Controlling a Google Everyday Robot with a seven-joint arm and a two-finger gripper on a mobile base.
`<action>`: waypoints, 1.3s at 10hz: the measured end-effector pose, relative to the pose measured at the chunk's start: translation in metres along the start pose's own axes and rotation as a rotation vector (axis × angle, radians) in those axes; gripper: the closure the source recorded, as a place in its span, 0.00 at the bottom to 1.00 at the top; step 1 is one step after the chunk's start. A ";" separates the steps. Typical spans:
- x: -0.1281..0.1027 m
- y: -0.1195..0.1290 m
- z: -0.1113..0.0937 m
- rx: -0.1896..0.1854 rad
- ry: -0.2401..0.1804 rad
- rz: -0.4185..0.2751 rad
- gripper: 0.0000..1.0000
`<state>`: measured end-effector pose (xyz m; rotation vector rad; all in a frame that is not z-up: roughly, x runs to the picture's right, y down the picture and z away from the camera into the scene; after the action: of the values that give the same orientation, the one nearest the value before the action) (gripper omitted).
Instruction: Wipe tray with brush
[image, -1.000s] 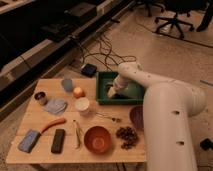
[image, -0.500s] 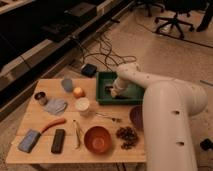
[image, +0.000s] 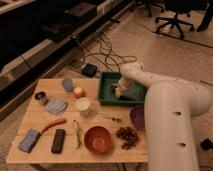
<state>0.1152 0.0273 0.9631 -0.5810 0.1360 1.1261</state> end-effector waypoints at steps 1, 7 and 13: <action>-0.005 -0.012 -0.013 -0.010 -0.020 0.027 1.00; -0.027 -0.032 -0.077 -0.094 -0.070 0.031 1.00; -0.072 -0.019 -0.072 -0.132 -0.018 -0.029 1.00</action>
<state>0.1137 -0.0730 0.9372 -0.6879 0.0381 1.1171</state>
